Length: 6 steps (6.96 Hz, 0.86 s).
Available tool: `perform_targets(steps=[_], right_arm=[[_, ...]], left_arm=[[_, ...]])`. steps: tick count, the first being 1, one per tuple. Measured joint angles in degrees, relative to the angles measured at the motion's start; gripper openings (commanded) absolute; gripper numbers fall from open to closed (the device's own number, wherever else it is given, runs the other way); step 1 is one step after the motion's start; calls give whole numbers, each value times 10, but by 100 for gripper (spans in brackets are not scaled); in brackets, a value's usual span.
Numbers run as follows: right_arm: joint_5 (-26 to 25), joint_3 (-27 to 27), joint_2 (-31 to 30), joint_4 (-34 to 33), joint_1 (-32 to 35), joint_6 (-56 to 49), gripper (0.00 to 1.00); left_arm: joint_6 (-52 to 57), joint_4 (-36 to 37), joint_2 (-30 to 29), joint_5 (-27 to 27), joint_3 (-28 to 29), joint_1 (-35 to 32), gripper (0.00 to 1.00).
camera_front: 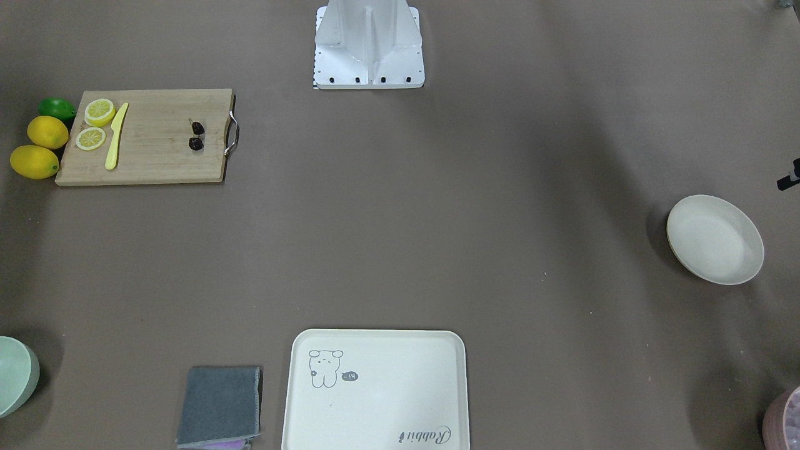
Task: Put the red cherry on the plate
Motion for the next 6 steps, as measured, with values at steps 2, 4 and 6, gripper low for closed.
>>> perform_targets(steps=[2, 4, 6], right_arm=[[1, 3, -5, 0, 0, -1, 100], [0, 4, -5, 0, 0, -2, 100], [0, 4, -5, 1, 0, -2, 100]], left_arm=[[-26, -9, -33, 4, 38, 17, 98], [-70, -58, -41, 19, 57, 39, 98], [-107, -101, -41, 35, 64, 56, 98]])
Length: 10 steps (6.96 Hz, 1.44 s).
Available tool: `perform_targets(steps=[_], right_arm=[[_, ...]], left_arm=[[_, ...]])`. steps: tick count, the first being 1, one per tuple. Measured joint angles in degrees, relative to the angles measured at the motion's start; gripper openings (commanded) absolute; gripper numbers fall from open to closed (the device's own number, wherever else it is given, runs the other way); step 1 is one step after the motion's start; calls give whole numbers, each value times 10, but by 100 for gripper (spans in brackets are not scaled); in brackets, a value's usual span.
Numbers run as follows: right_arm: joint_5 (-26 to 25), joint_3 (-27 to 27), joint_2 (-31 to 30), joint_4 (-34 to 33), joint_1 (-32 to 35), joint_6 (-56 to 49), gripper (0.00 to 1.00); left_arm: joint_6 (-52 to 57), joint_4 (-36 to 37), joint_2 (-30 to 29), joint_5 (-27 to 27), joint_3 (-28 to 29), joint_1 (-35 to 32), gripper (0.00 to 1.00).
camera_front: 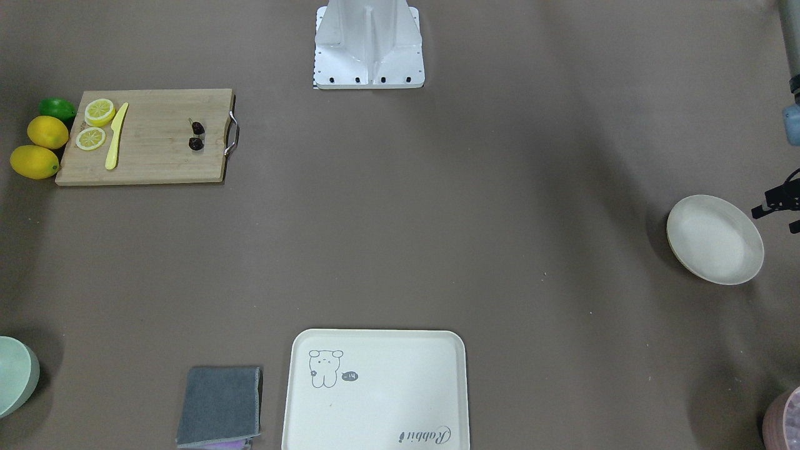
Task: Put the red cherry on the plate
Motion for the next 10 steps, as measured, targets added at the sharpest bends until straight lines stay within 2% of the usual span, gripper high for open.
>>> perform_targets(steps=[5, 10], right_arm=[[0, -2, 0, -1, 0, 0, 100], [0, -5, 0, -1, 0, -1, 100]], left_arm=[[-6, -87, 5, 35, 41, 9, 97], [-101, -95, 1, 47, 45, 38, 98]])
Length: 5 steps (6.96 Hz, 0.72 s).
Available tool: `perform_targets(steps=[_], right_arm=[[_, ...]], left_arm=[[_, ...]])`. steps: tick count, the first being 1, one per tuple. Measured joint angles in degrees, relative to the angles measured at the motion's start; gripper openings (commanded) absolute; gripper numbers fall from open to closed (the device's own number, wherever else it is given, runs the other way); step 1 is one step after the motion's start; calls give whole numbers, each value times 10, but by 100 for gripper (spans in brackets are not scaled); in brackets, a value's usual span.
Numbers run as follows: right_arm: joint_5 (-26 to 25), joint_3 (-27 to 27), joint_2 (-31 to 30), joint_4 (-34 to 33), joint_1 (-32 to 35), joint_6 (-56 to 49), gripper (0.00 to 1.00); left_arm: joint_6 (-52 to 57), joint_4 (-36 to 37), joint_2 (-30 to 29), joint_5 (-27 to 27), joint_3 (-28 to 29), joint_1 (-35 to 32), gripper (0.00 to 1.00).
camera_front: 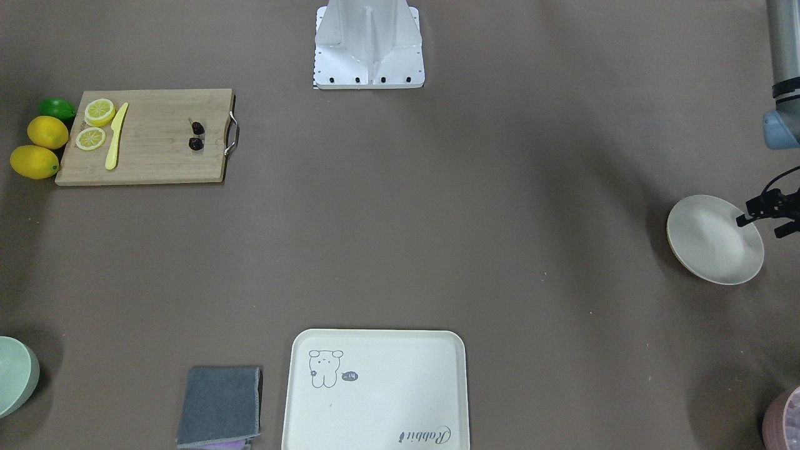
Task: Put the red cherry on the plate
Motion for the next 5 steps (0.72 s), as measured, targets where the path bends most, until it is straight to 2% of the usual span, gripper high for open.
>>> perform_targets(steps=[2, 4, 5], right_arm=[[0, 2, -2, 0, 0, -1, 100], [0, 4, -6, 1, 1, -3, 100], [-1, 4, -7, 1, 1, -3, 100]], left_arm=[[-30, -1, 0, -19, 0, 2, 97], [-34, -2, 5, -27, 1, 3, 86], [-34, -6, 8, -28, 2, 3, 76]])
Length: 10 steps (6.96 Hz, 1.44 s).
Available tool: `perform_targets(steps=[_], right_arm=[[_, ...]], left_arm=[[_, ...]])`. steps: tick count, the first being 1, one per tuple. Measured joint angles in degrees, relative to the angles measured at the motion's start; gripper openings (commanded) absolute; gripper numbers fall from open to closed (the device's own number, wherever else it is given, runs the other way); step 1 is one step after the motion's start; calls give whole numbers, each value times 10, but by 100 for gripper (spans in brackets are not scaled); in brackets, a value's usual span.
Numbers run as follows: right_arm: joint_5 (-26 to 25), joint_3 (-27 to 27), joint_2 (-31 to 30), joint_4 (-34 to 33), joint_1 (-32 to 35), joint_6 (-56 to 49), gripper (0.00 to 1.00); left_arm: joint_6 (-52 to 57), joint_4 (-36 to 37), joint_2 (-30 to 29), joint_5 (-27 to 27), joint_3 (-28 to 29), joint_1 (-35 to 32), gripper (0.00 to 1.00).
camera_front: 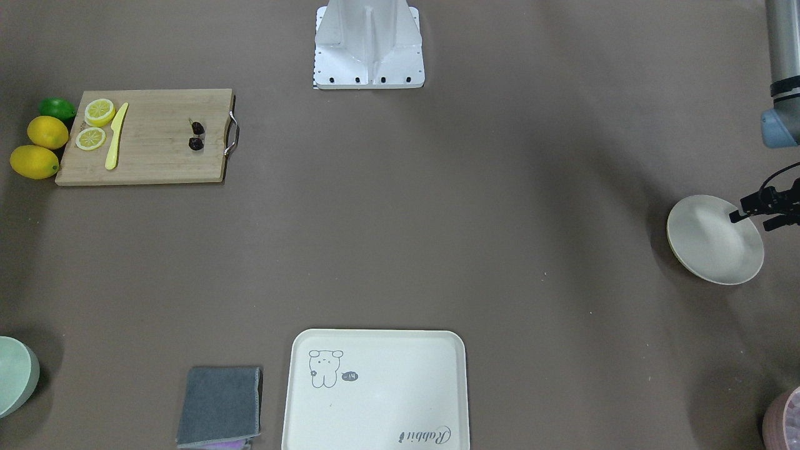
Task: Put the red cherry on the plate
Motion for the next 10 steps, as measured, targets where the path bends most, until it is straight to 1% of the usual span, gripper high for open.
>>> perform_targets(steps=[2, 3, 4, 5, 6, 7, 10], right_arm=[[0, 1, 0, 0, 2, -1, 100], [0, 1, 0, 0, 3, -1, 100], [0, 1, 0, 0, 4, -1, 100], [0, 1, 0, 0, 5, -1, 100], [0, 2, 0, 0, 6, -1, 100], [0, 2, -1, 0, 7, -1, 100], [0, 10, -10, 0, 9, -1, 100]], left_arm=[[0, -20, 5, 0, 11, 0, 76], [1, -36, 5, 0, 21, 0, 72], [1, -52, 6, 0, 31, 1, 52], [1, -61, 6, 1, 37, 1, 38], [1, -65, 7, 1, 39, 1, 11], [1, -70, 9, 2, 39, 1, 0], [-2, -81, 16, 3, 37, 1, 0]])
